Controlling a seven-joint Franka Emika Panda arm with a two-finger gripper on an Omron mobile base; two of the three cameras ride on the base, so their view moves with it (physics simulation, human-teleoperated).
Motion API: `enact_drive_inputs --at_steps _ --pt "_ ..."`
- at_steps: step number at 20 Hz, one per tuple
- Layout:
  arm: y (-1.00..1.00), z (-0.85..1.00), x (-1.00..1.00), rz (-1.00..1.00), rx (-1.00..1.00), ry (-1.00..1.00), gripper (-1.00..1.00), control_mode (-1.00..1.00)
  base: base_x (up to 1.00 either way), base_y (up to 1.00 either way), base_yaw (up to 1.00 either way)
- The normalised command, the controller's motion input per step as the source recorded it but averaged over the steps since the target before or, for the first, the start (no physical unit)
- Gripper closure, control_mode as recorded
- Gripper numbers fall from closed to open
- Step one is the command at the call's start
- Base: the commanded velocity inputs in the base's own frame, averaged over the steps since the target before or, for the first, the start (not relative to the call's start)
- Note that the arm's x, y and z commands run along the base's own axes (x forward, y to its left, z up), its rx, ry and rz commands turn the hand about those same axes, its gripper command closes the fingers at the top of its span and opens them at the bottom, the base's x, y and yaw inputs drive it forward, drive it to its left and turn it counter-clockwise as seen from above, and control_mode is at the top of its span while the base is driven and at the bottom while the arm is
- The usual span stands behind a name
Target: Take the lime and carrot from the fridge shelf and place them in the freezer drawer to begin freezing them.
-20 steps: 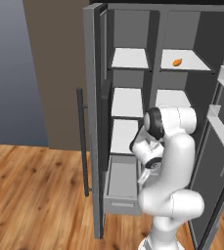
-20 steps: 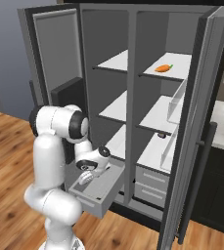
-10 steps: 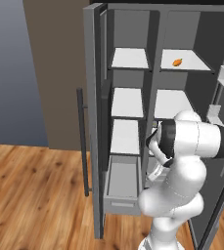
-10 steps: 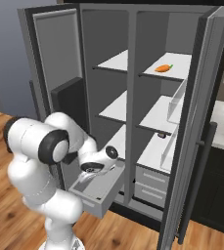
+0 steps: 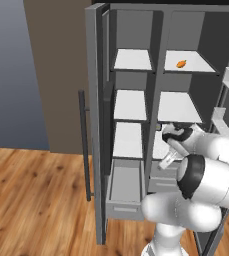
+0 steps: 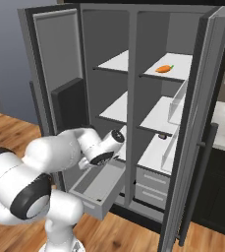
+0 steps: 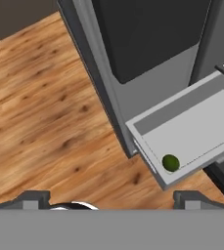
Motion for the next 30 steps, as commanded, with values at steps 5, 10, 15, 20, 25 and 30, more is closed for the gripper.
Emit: enact_drive_inputs --at_steps 5,10,15,20,25,30 --pt "-0.17 1.0 -0.05 0.0 0.08 0.14 -1.0 -1.0 0.0 0.0 0.0" --pt "0.02 0.83 -0.4 -0.02 0.08 0.08 -1.0 -1.0 0.0 0.0 0.0" --pt "0.18 0.64 -0.56 -0.11 0.03 0.02 -1.0 -1.0 0.0 0.0 0.0" --pt "0.36 0.34 -0.57 -0.25 0.0 0.0 -1.0 -1.0 0.0 0.0 0.0" --pt "0.38 0.14 -0.44 -0.3 0.0 0.0 -1.0 -1.0 0.0 0.0 0.0" --pt "0.04 0.0 -0.11 -0.2 0.0 0.0 -1.0 -1.0 0.0 0.0 0.0"
